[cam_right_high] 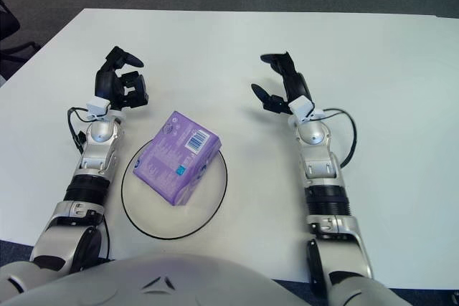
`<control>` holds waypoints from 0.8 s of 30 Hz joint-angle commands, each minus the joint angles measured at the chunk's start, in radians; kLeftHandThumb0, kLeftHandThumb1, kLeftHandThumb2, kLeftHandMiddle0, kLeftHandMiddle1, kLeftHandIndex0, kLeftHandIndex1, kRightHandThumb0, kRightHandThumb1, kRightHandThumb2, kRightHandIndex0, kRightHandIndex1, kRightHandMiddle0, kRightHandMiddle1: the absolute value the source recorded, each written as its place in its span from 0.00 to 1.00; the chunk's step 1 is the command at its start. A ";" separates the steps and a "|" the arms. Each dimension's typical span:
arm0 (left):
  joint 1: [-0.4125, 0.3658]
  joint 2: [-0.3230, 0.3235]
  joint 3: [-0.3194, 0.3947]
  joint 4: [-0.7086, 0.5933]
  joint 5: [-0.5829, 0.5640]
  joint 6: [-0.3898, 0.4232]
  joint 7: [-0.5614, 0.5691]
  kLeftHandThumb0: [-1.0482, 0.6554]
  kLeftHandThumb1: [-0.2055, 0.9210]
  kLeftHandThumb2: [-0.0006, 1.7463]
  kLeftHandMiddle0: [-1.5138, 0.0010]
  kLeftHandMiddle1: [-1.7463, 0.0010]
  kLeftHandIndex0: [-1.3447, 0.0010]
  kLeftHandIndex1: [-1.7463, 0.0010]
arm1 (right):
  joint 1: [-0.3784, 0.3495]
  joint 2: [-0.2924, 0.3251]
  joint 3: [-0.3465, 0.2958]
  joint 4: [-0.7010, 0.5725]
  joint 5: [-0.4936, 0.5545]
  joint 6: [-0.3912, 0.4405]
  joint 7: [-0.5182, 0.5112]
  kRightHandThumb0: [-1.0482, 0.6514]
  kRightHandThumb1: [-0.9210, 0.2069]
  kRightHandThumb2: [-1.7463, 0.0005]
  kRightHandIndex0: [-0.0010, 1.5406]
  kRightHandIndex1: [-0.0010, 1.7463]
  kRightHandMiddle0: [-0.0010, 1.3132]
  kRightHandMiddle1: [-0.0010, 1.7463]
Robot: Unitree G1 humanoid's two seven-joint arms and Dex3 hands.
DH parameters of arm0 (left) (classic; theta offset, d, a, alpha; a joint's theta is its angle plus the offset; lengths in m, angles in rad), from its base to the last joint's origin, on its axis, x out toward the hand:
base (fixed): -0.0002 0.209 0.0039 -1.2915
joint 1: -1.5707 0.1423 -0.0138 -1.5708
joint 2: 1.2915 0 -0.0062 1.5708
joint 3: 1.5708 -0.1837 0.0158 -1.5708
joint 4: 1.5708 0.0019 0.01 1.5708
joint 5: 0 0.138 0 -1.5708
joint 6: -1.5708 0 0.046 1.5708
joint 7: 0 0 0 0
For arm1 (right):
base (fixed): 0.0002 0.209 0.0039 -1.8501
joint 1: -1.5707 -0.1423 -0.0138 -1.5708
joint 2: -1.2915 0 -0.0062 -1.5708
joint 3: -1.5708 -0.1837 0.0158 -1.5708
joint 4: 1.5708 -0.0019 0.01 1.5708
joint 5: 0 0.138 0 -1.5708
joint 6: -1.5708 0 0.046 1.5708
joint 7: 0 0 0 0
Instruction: Put the tissue paper into the plate.
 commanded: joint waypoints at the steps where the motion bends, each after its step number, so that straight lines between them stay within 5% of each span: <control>1: 0.107 -0.034 -0.004 0.047 -0.040 0.013 -0.040 0.34 0.50 0.72 0.14 0.00 0.57 0.00 | -0.024 0.043 -0.041 -0.024 0.055 0.057 -0.042 0.38 0.19 0.53 0.19 0.62 0.17 0.93; 13: 0.110 -0.022 0.011 0.018 -0.154 0.092 -0.169 0.35 0.52 0.71 0.13 0.00 0.58 0.00 | 0.039 0.148 -0.089 0.002 0.139 0.031 -0.150 0.39 0.22 0.50 0.27 0.79 0.26 1.00; 17: 0.111 -0.017 0.018 0.008 -0.176 0.125 -0.201 0.35 0.53 0.70 0.13 0.00 0.59 0.00 | 0.055 0.178 -0.087 0.021 0.138 0.020 -0.189 0.57 0.33 0.45 0.32 0.83 0.30 1.00; 24: 0.114 -0.011 0.025 -0.002 -0.189 0.148 -0.223 0.35 0.54 0.70 0.13 0.00 0.59 0.00 | 0.074 0.214 -0.067 0.040 0.133 0.015 -0.230 0.61 0.42 0.38 0.38 0.83 0.32 1.00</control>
